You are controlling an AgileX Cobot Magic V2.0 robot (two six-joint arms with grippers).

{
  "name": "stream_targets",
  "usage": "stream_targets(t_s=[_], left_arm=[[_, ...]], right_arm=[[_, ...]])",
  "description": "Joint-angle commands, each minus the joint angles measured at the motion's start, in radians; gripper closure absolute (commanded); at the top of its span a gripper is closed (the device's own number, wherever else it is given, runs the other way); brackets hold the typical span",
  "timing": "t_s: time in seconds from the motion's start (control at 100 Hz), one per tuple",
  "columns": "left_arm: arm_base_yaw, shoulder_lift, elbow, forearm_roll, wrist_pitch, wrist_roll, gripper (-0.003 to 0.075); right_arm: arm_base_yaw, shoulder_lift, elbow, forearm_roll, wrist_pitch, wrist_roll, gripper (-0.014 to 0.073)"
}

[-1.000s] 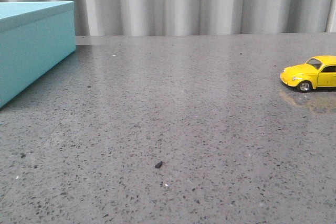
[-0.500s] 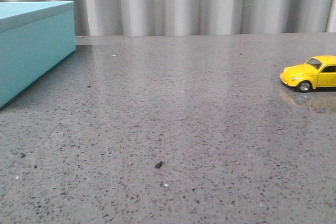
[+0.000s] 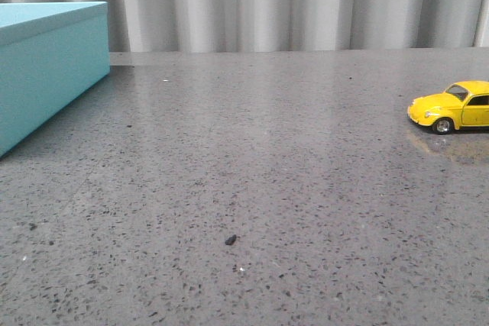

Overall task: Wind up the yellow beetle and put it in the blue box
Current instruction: 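Move the right gripper over the yellow beetle car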

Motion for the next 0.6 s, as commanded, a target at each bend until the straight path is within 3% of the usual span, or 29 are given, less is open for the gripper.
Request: stream_targets(t_s=[0.0,0.59], left_arm=[[-0.001,-0.031,0.027,0.001,-0.069,-0.003,0.0741],[-0.001,-0.031,0.027,-0.003,-0.118,-0.005,0.0741]], right_arm=[[-0.006,-0.02,0.023,0.006,-0.018,-0.006,0.0635],[-0.006,-0.02,0.021,-0.019,-0.011,-0.006,0.0635]])
